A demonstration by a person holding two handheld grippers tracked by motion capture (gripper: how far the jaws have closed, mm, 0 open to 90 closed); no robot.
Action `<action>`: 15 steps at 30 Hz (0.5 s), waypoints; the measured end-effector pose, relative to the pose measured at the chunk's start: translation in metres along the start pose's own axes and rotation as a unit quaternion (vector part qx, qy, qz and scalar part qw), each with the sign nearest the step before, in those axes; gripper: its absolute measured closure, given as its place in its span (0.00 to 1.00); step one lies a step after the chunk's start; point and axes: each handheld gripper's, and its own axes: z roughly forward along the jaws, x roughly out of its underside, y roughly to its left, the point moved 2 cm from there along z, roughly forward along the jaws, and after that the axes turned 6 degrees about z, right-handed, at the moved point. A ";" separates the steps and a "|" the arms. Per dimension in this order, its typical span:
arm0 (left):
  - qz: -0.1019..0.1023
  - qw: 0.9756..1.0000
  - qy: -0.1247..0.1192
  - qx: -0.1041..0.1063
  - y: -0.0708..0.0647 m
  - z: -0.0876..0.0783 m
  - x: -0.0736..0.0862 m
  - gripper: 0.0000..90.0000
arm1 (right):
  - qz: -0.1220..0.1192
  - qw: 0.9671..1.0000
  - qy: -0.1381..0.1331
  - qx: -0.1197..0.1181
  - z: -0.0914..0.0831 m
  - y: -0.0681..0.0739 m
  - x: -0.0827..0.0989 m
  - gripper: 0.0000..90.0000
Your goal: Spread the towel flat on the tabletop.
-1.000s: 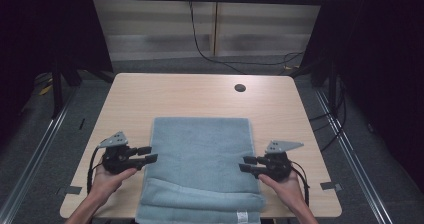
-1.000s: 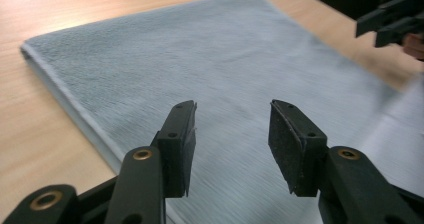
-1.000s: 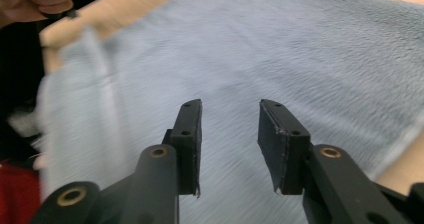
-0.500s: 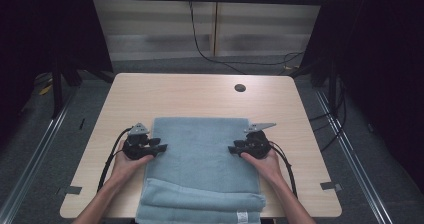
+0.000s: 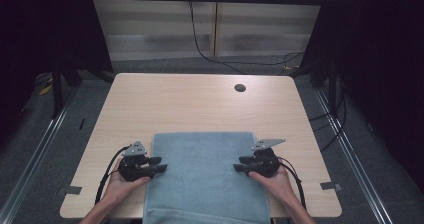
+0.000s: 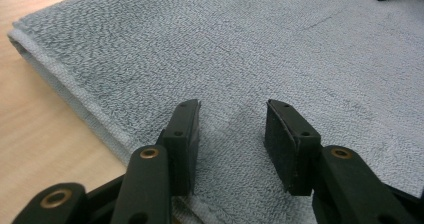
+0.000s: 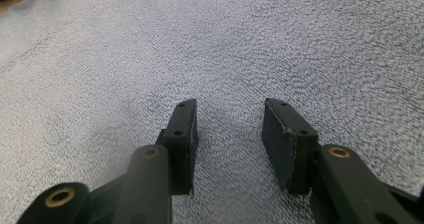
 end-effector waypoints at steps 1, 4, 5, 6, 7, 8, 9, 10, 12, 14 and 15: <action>-0.004 1.000 0.000 0.002 -0.002 -0.001 0.001 0.63 | -0.001 1.000 0.003 0.000 -0.002 0.002 0.002 0.64; -0.008 1.000 0.000 0.010 -0.007 -0.003 0.004 0.63 | 0.002 1.000 0.003 -0.008 -0.007 0.009 0.010 0.64; -0.011 1.000 -0.004 0.012 -0.008 -0.004 0.005 0.63 | 0.001 1.000 0.003 -0.010 -0.009 0.011 0.013 0.64; -0.015 1.000 -0.007 0.015 -0.010 -0.005 0.007 0.63 | 0.002 1.000 0.003 -0.010 -0.011 0.013 0.016 0.65; -0.018 1.000 -0.006 0.017 -0.012 -0.007 0.008 0.63 | 0.004 1.000 0.002 -0.013 -0.013 0.016 0.019 0.65; -0.022 1.000 -0.005 0.021 -0.016 -0.008 0.009 0.63 | 0.002 1.000 0.004 -0.013 -0.015 0.019 0.022 0.65; -0.016 1.000 -0.002 0.023 -0.019 -0.010 0.010 0.63 | -0.007 1.000 0.003 -0.011 -0.017 0.022 0.025 0.65; -0.010 1.000 0.003 0.023 -0.022 -0.011 0.011 0.62 | -0.011 1.000 0.007 -0.009 -0.018 0.025 0.028 0.65; -0.004 1.000 0.007 0.023 -0.029 -0.013 0.012 0.60 | -0.007 1.000 0.014 -0.011 -0.022 0.031 0.031 0.65; 0.008 1.000 0.012 0.023 -0.033 -0.015 0.013 0.59 | -0.005 1.000 0.014 -0.017 -0.024 0.031 0.032 0.64; 0.008 1.000 0.013 0.024 -0.033 -0.015 0.013 0.59 | -0.002 1.000 0.014 -0.015 -0.026 0.030 0.030 0.61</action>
